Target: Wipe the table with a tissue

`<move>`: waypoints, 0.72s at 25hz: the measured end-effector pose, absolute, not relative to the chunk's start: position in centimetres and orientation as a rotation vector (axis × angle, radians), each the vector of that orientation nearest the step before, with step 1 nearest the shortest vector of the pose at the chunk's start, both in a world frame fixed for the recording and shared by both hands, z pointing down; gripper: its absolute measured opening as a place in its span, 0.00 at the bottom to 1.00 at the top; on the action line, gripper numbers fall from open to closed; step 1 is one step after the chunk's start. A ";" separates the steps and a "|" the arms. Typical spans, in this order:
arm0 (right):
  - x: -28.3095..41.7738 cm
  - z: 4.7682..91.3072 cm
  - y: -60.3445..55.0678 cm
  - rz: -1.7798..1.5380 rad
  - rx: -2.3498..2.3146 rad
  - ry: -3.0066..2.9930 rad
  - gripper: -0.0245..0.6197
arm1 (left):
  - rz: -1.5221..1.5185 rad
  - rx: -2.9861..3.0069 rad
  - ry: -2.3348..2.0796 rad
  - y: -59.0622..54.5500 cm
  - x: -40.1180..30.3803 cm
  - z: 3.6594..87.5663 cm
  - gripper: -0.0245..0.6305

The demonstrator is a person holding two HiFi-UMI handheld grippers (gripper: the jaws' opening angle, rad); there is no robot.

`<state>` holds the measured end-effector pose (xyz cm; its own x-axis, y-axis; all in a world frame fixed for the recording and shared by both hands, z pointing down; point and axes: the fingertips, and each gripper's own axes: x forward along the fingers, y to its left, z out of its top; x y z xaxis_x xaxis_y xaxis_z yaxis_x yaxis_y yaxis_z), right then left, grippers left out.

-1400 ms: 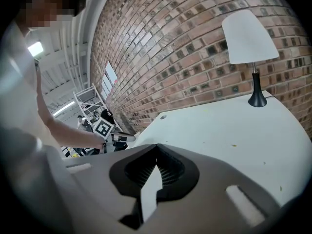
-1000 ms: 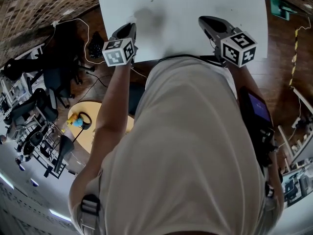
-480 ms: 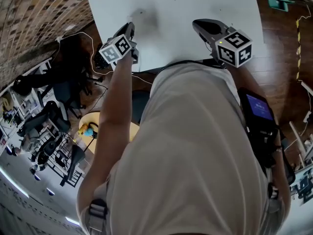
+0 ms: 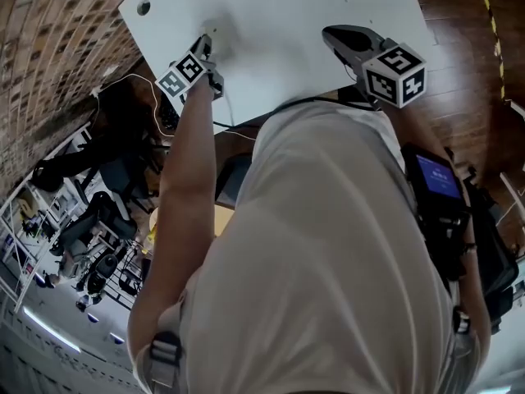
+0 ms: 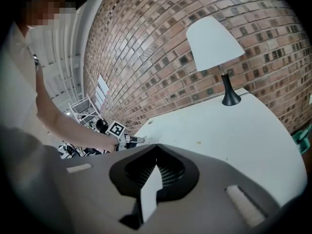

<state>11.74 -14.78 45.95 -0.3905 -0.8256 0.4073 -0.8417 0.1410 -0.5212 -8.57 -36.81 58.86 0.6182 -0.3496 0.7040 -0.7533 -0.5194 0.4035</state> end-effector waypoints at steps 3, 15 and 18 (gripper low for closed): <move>12.2 46.1 -14.3 1.109 1.743 -2.339 0.05 | 0.745 2.119 -0.860 -36.9 -8.1 59.5 0.09; 13.6 46.6 -14.1 1.121 1.784 -2.300 0.05 | 0.772 2.137 -0.801 -36.7 -4.5 60.5 0.09; 13.7 46.6 -14.2 1.121 1.791 -2.300 0.05 | 0.785 2.146 -0.797 -36.2 -3.5 60.4 0.09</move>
